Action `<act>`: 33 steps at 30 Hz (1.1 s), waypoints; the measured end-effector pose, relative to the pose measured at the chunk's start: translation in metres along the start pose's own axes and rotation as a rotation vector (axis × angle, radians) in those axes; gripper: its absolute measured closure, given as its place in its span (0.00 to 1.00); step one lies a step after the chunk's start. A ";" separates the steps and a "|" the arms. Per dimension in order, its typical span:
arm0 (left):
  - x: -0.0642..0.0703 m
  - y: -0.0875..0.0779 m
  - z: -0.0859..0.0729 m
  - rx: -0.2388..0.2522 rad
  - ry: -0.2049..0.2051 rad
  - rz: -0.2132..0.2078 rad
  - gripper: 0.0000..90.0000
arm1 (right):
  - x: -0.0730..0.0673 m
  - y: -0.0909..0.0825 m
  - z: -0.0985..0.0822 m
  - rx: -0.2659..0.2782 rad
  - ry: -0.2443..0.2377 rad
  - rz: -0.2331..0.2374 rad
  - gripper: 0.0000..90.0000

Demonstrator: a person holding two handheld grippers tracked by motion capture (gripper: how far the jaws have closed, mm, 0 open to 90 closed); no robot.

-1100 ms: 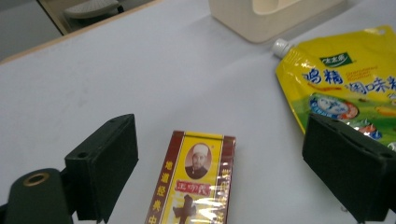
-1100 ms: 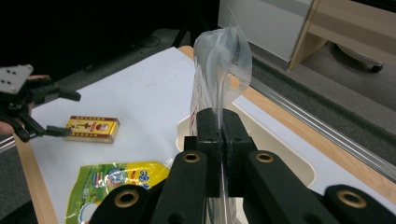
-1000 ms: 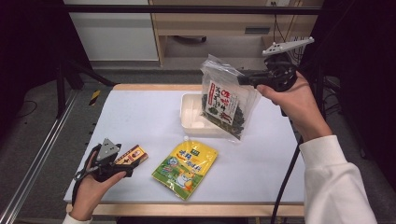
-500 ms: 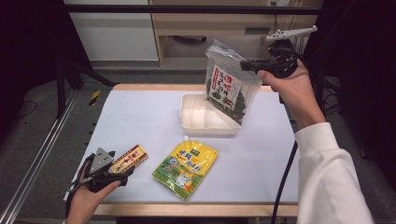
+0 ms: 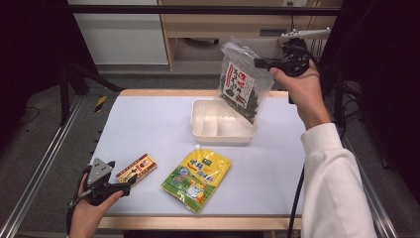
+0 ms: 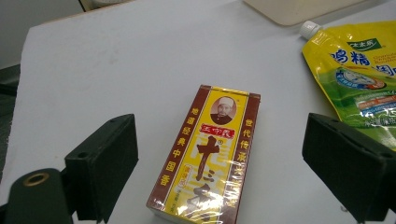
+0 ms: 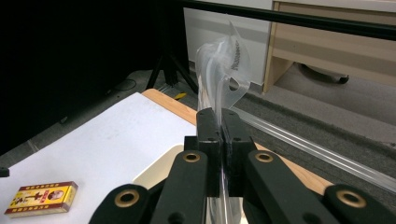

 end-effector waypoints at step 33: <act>0.001 0.000 -0.001 -0.006 0.011 -0.009 0.12 | 0.016 0.020 -0.028 0.020 0.046 -0.022 0.99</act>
Point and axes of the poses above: each handheld gripper's, and its own axes: y roughly forward along the jaws, z roughly out of its top, x roughly to its right, the point moved 7 cm from there along y, roughly forward along the jaws, and after that the axes turned 11 degrees about -y, right-handed, at the moved point
